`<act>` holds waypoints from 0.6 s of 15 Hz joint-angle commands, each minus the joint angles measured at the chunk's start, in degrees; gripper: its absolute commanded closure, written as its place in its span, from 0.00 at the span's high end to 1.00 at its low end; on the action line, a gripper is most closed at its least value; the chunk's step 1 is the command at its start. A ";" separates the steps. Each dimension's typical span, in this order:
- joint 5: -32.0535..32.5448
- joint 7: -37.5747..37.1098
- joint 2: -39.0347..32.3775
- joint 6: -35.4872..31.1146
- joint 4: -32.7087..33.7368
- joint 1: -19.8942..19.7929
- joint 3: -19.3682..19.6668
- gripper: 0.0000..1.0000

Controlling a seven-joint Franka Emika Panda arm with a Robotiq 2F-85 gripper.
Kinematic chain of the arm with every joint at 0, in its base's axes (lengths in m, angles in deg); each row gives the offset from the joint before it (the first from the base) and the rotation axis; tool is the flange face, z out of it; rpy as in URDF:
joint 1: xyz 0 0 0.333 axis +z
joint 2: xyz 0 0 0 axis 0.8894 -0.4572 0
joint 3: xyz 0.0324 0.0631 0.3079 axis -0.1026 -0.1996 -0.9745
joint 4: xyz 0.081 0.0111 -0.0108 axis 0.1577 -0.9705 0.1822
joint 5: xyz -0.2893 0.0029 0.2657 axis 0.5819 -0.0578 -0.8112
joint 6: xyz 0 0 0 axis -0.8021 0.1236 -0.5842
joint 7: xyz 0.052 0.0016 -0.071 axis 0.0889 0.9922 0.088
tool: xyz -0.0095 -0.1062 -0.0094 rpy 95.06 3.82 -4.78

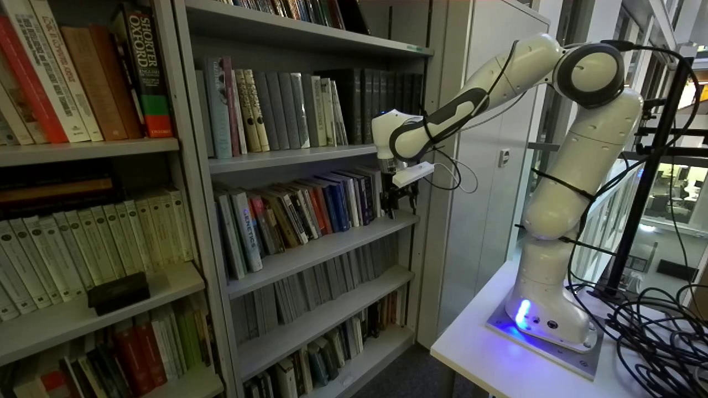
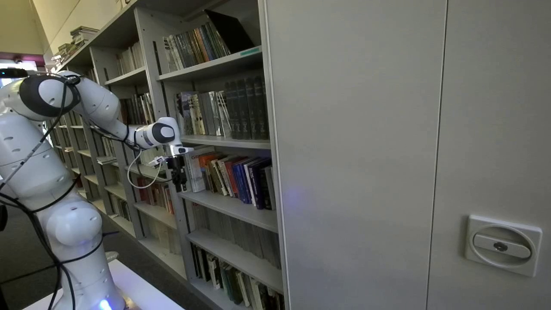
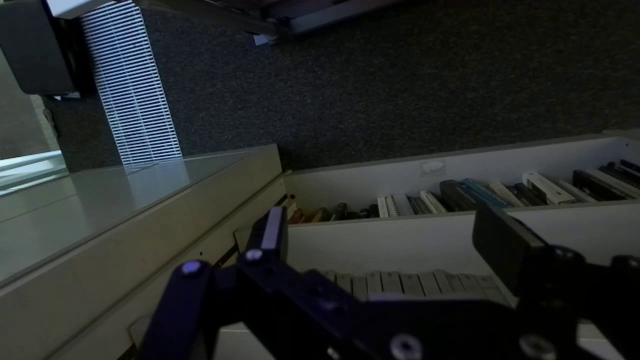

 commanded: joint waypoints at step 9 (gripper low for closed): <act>0.90 -0.43 -0.53 -0.10 0.09 3.55 3.05 1.00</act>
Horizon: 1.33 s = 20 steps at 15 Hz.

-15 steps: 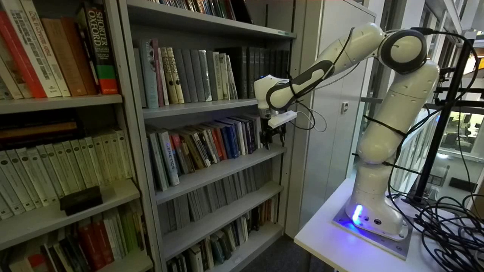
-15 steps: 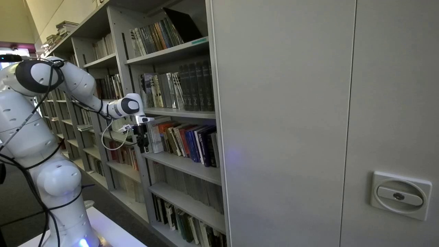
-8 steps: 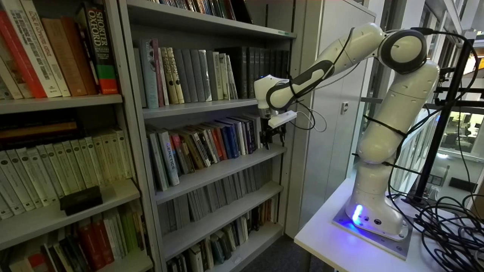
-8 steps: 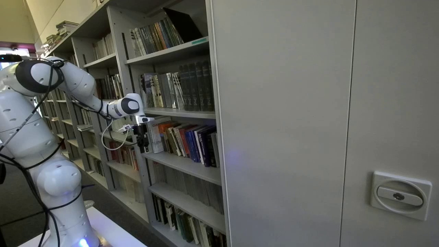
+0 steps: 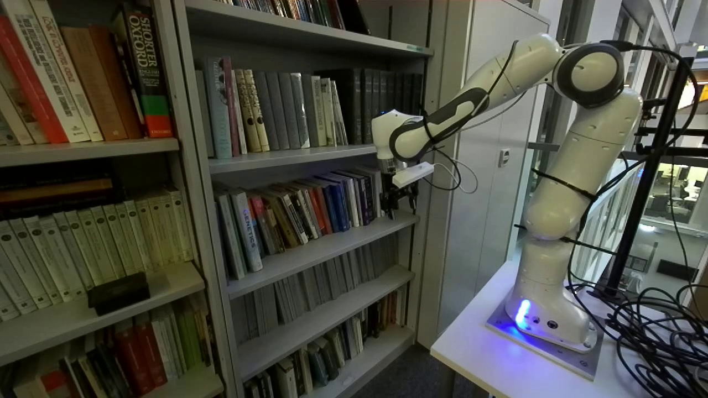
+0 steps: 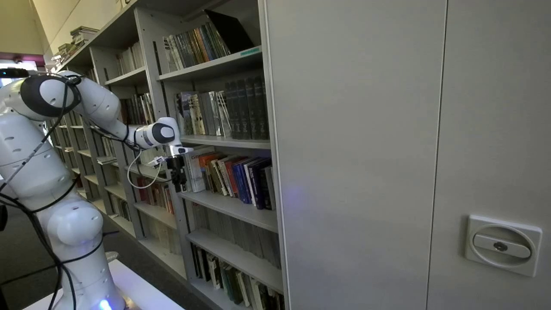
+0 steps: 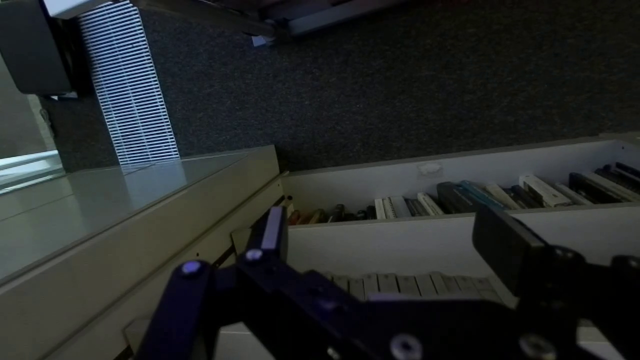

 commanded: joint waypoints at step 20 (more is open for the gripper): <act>9.00 -1.31 7.38 -8.95 7.16 6.64 -2.12 1.00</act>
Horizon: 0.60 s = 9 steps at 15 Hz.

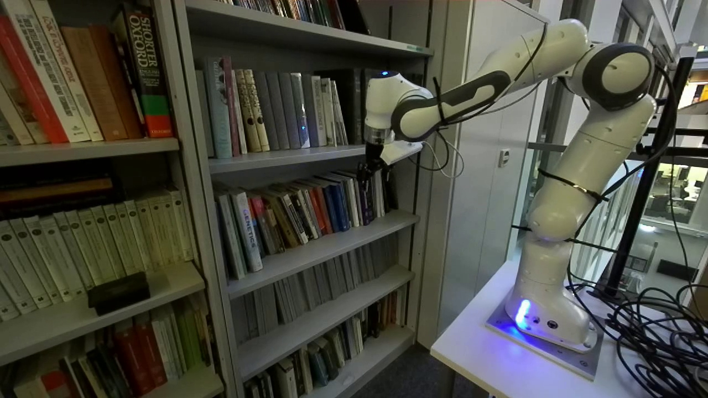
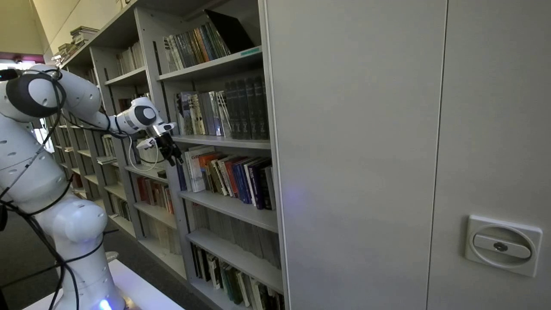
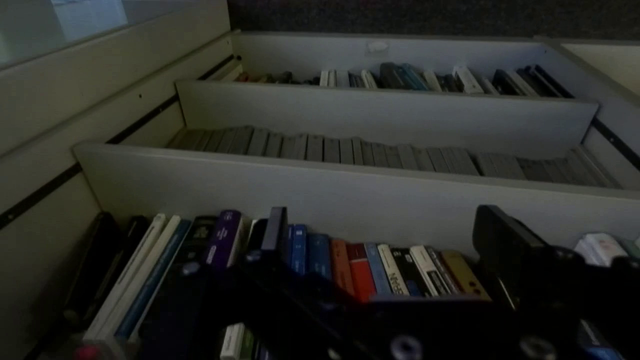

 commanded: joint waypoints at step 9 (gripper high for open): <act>12.43 -7.41 5.87 -14.76 1.80 -2.99 -3.77 1.00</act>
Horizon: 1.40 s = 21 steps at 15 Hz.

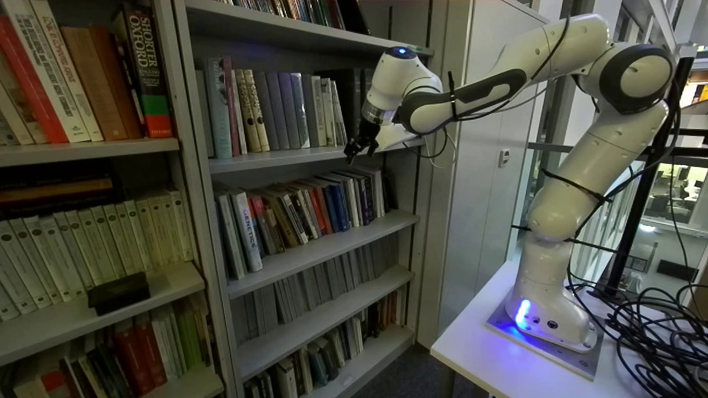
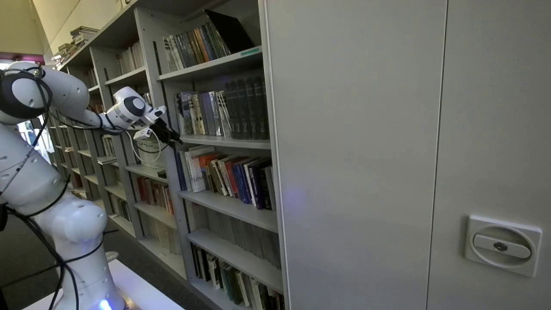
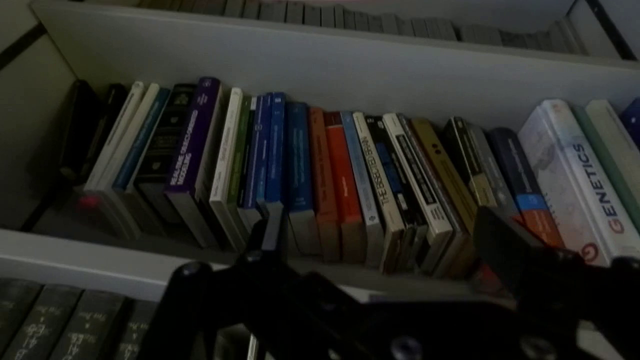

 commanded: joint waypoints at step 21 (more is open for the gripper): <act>43.16 -48.46 6.21 -24.02 0.08 -18.04 -9.06 1.00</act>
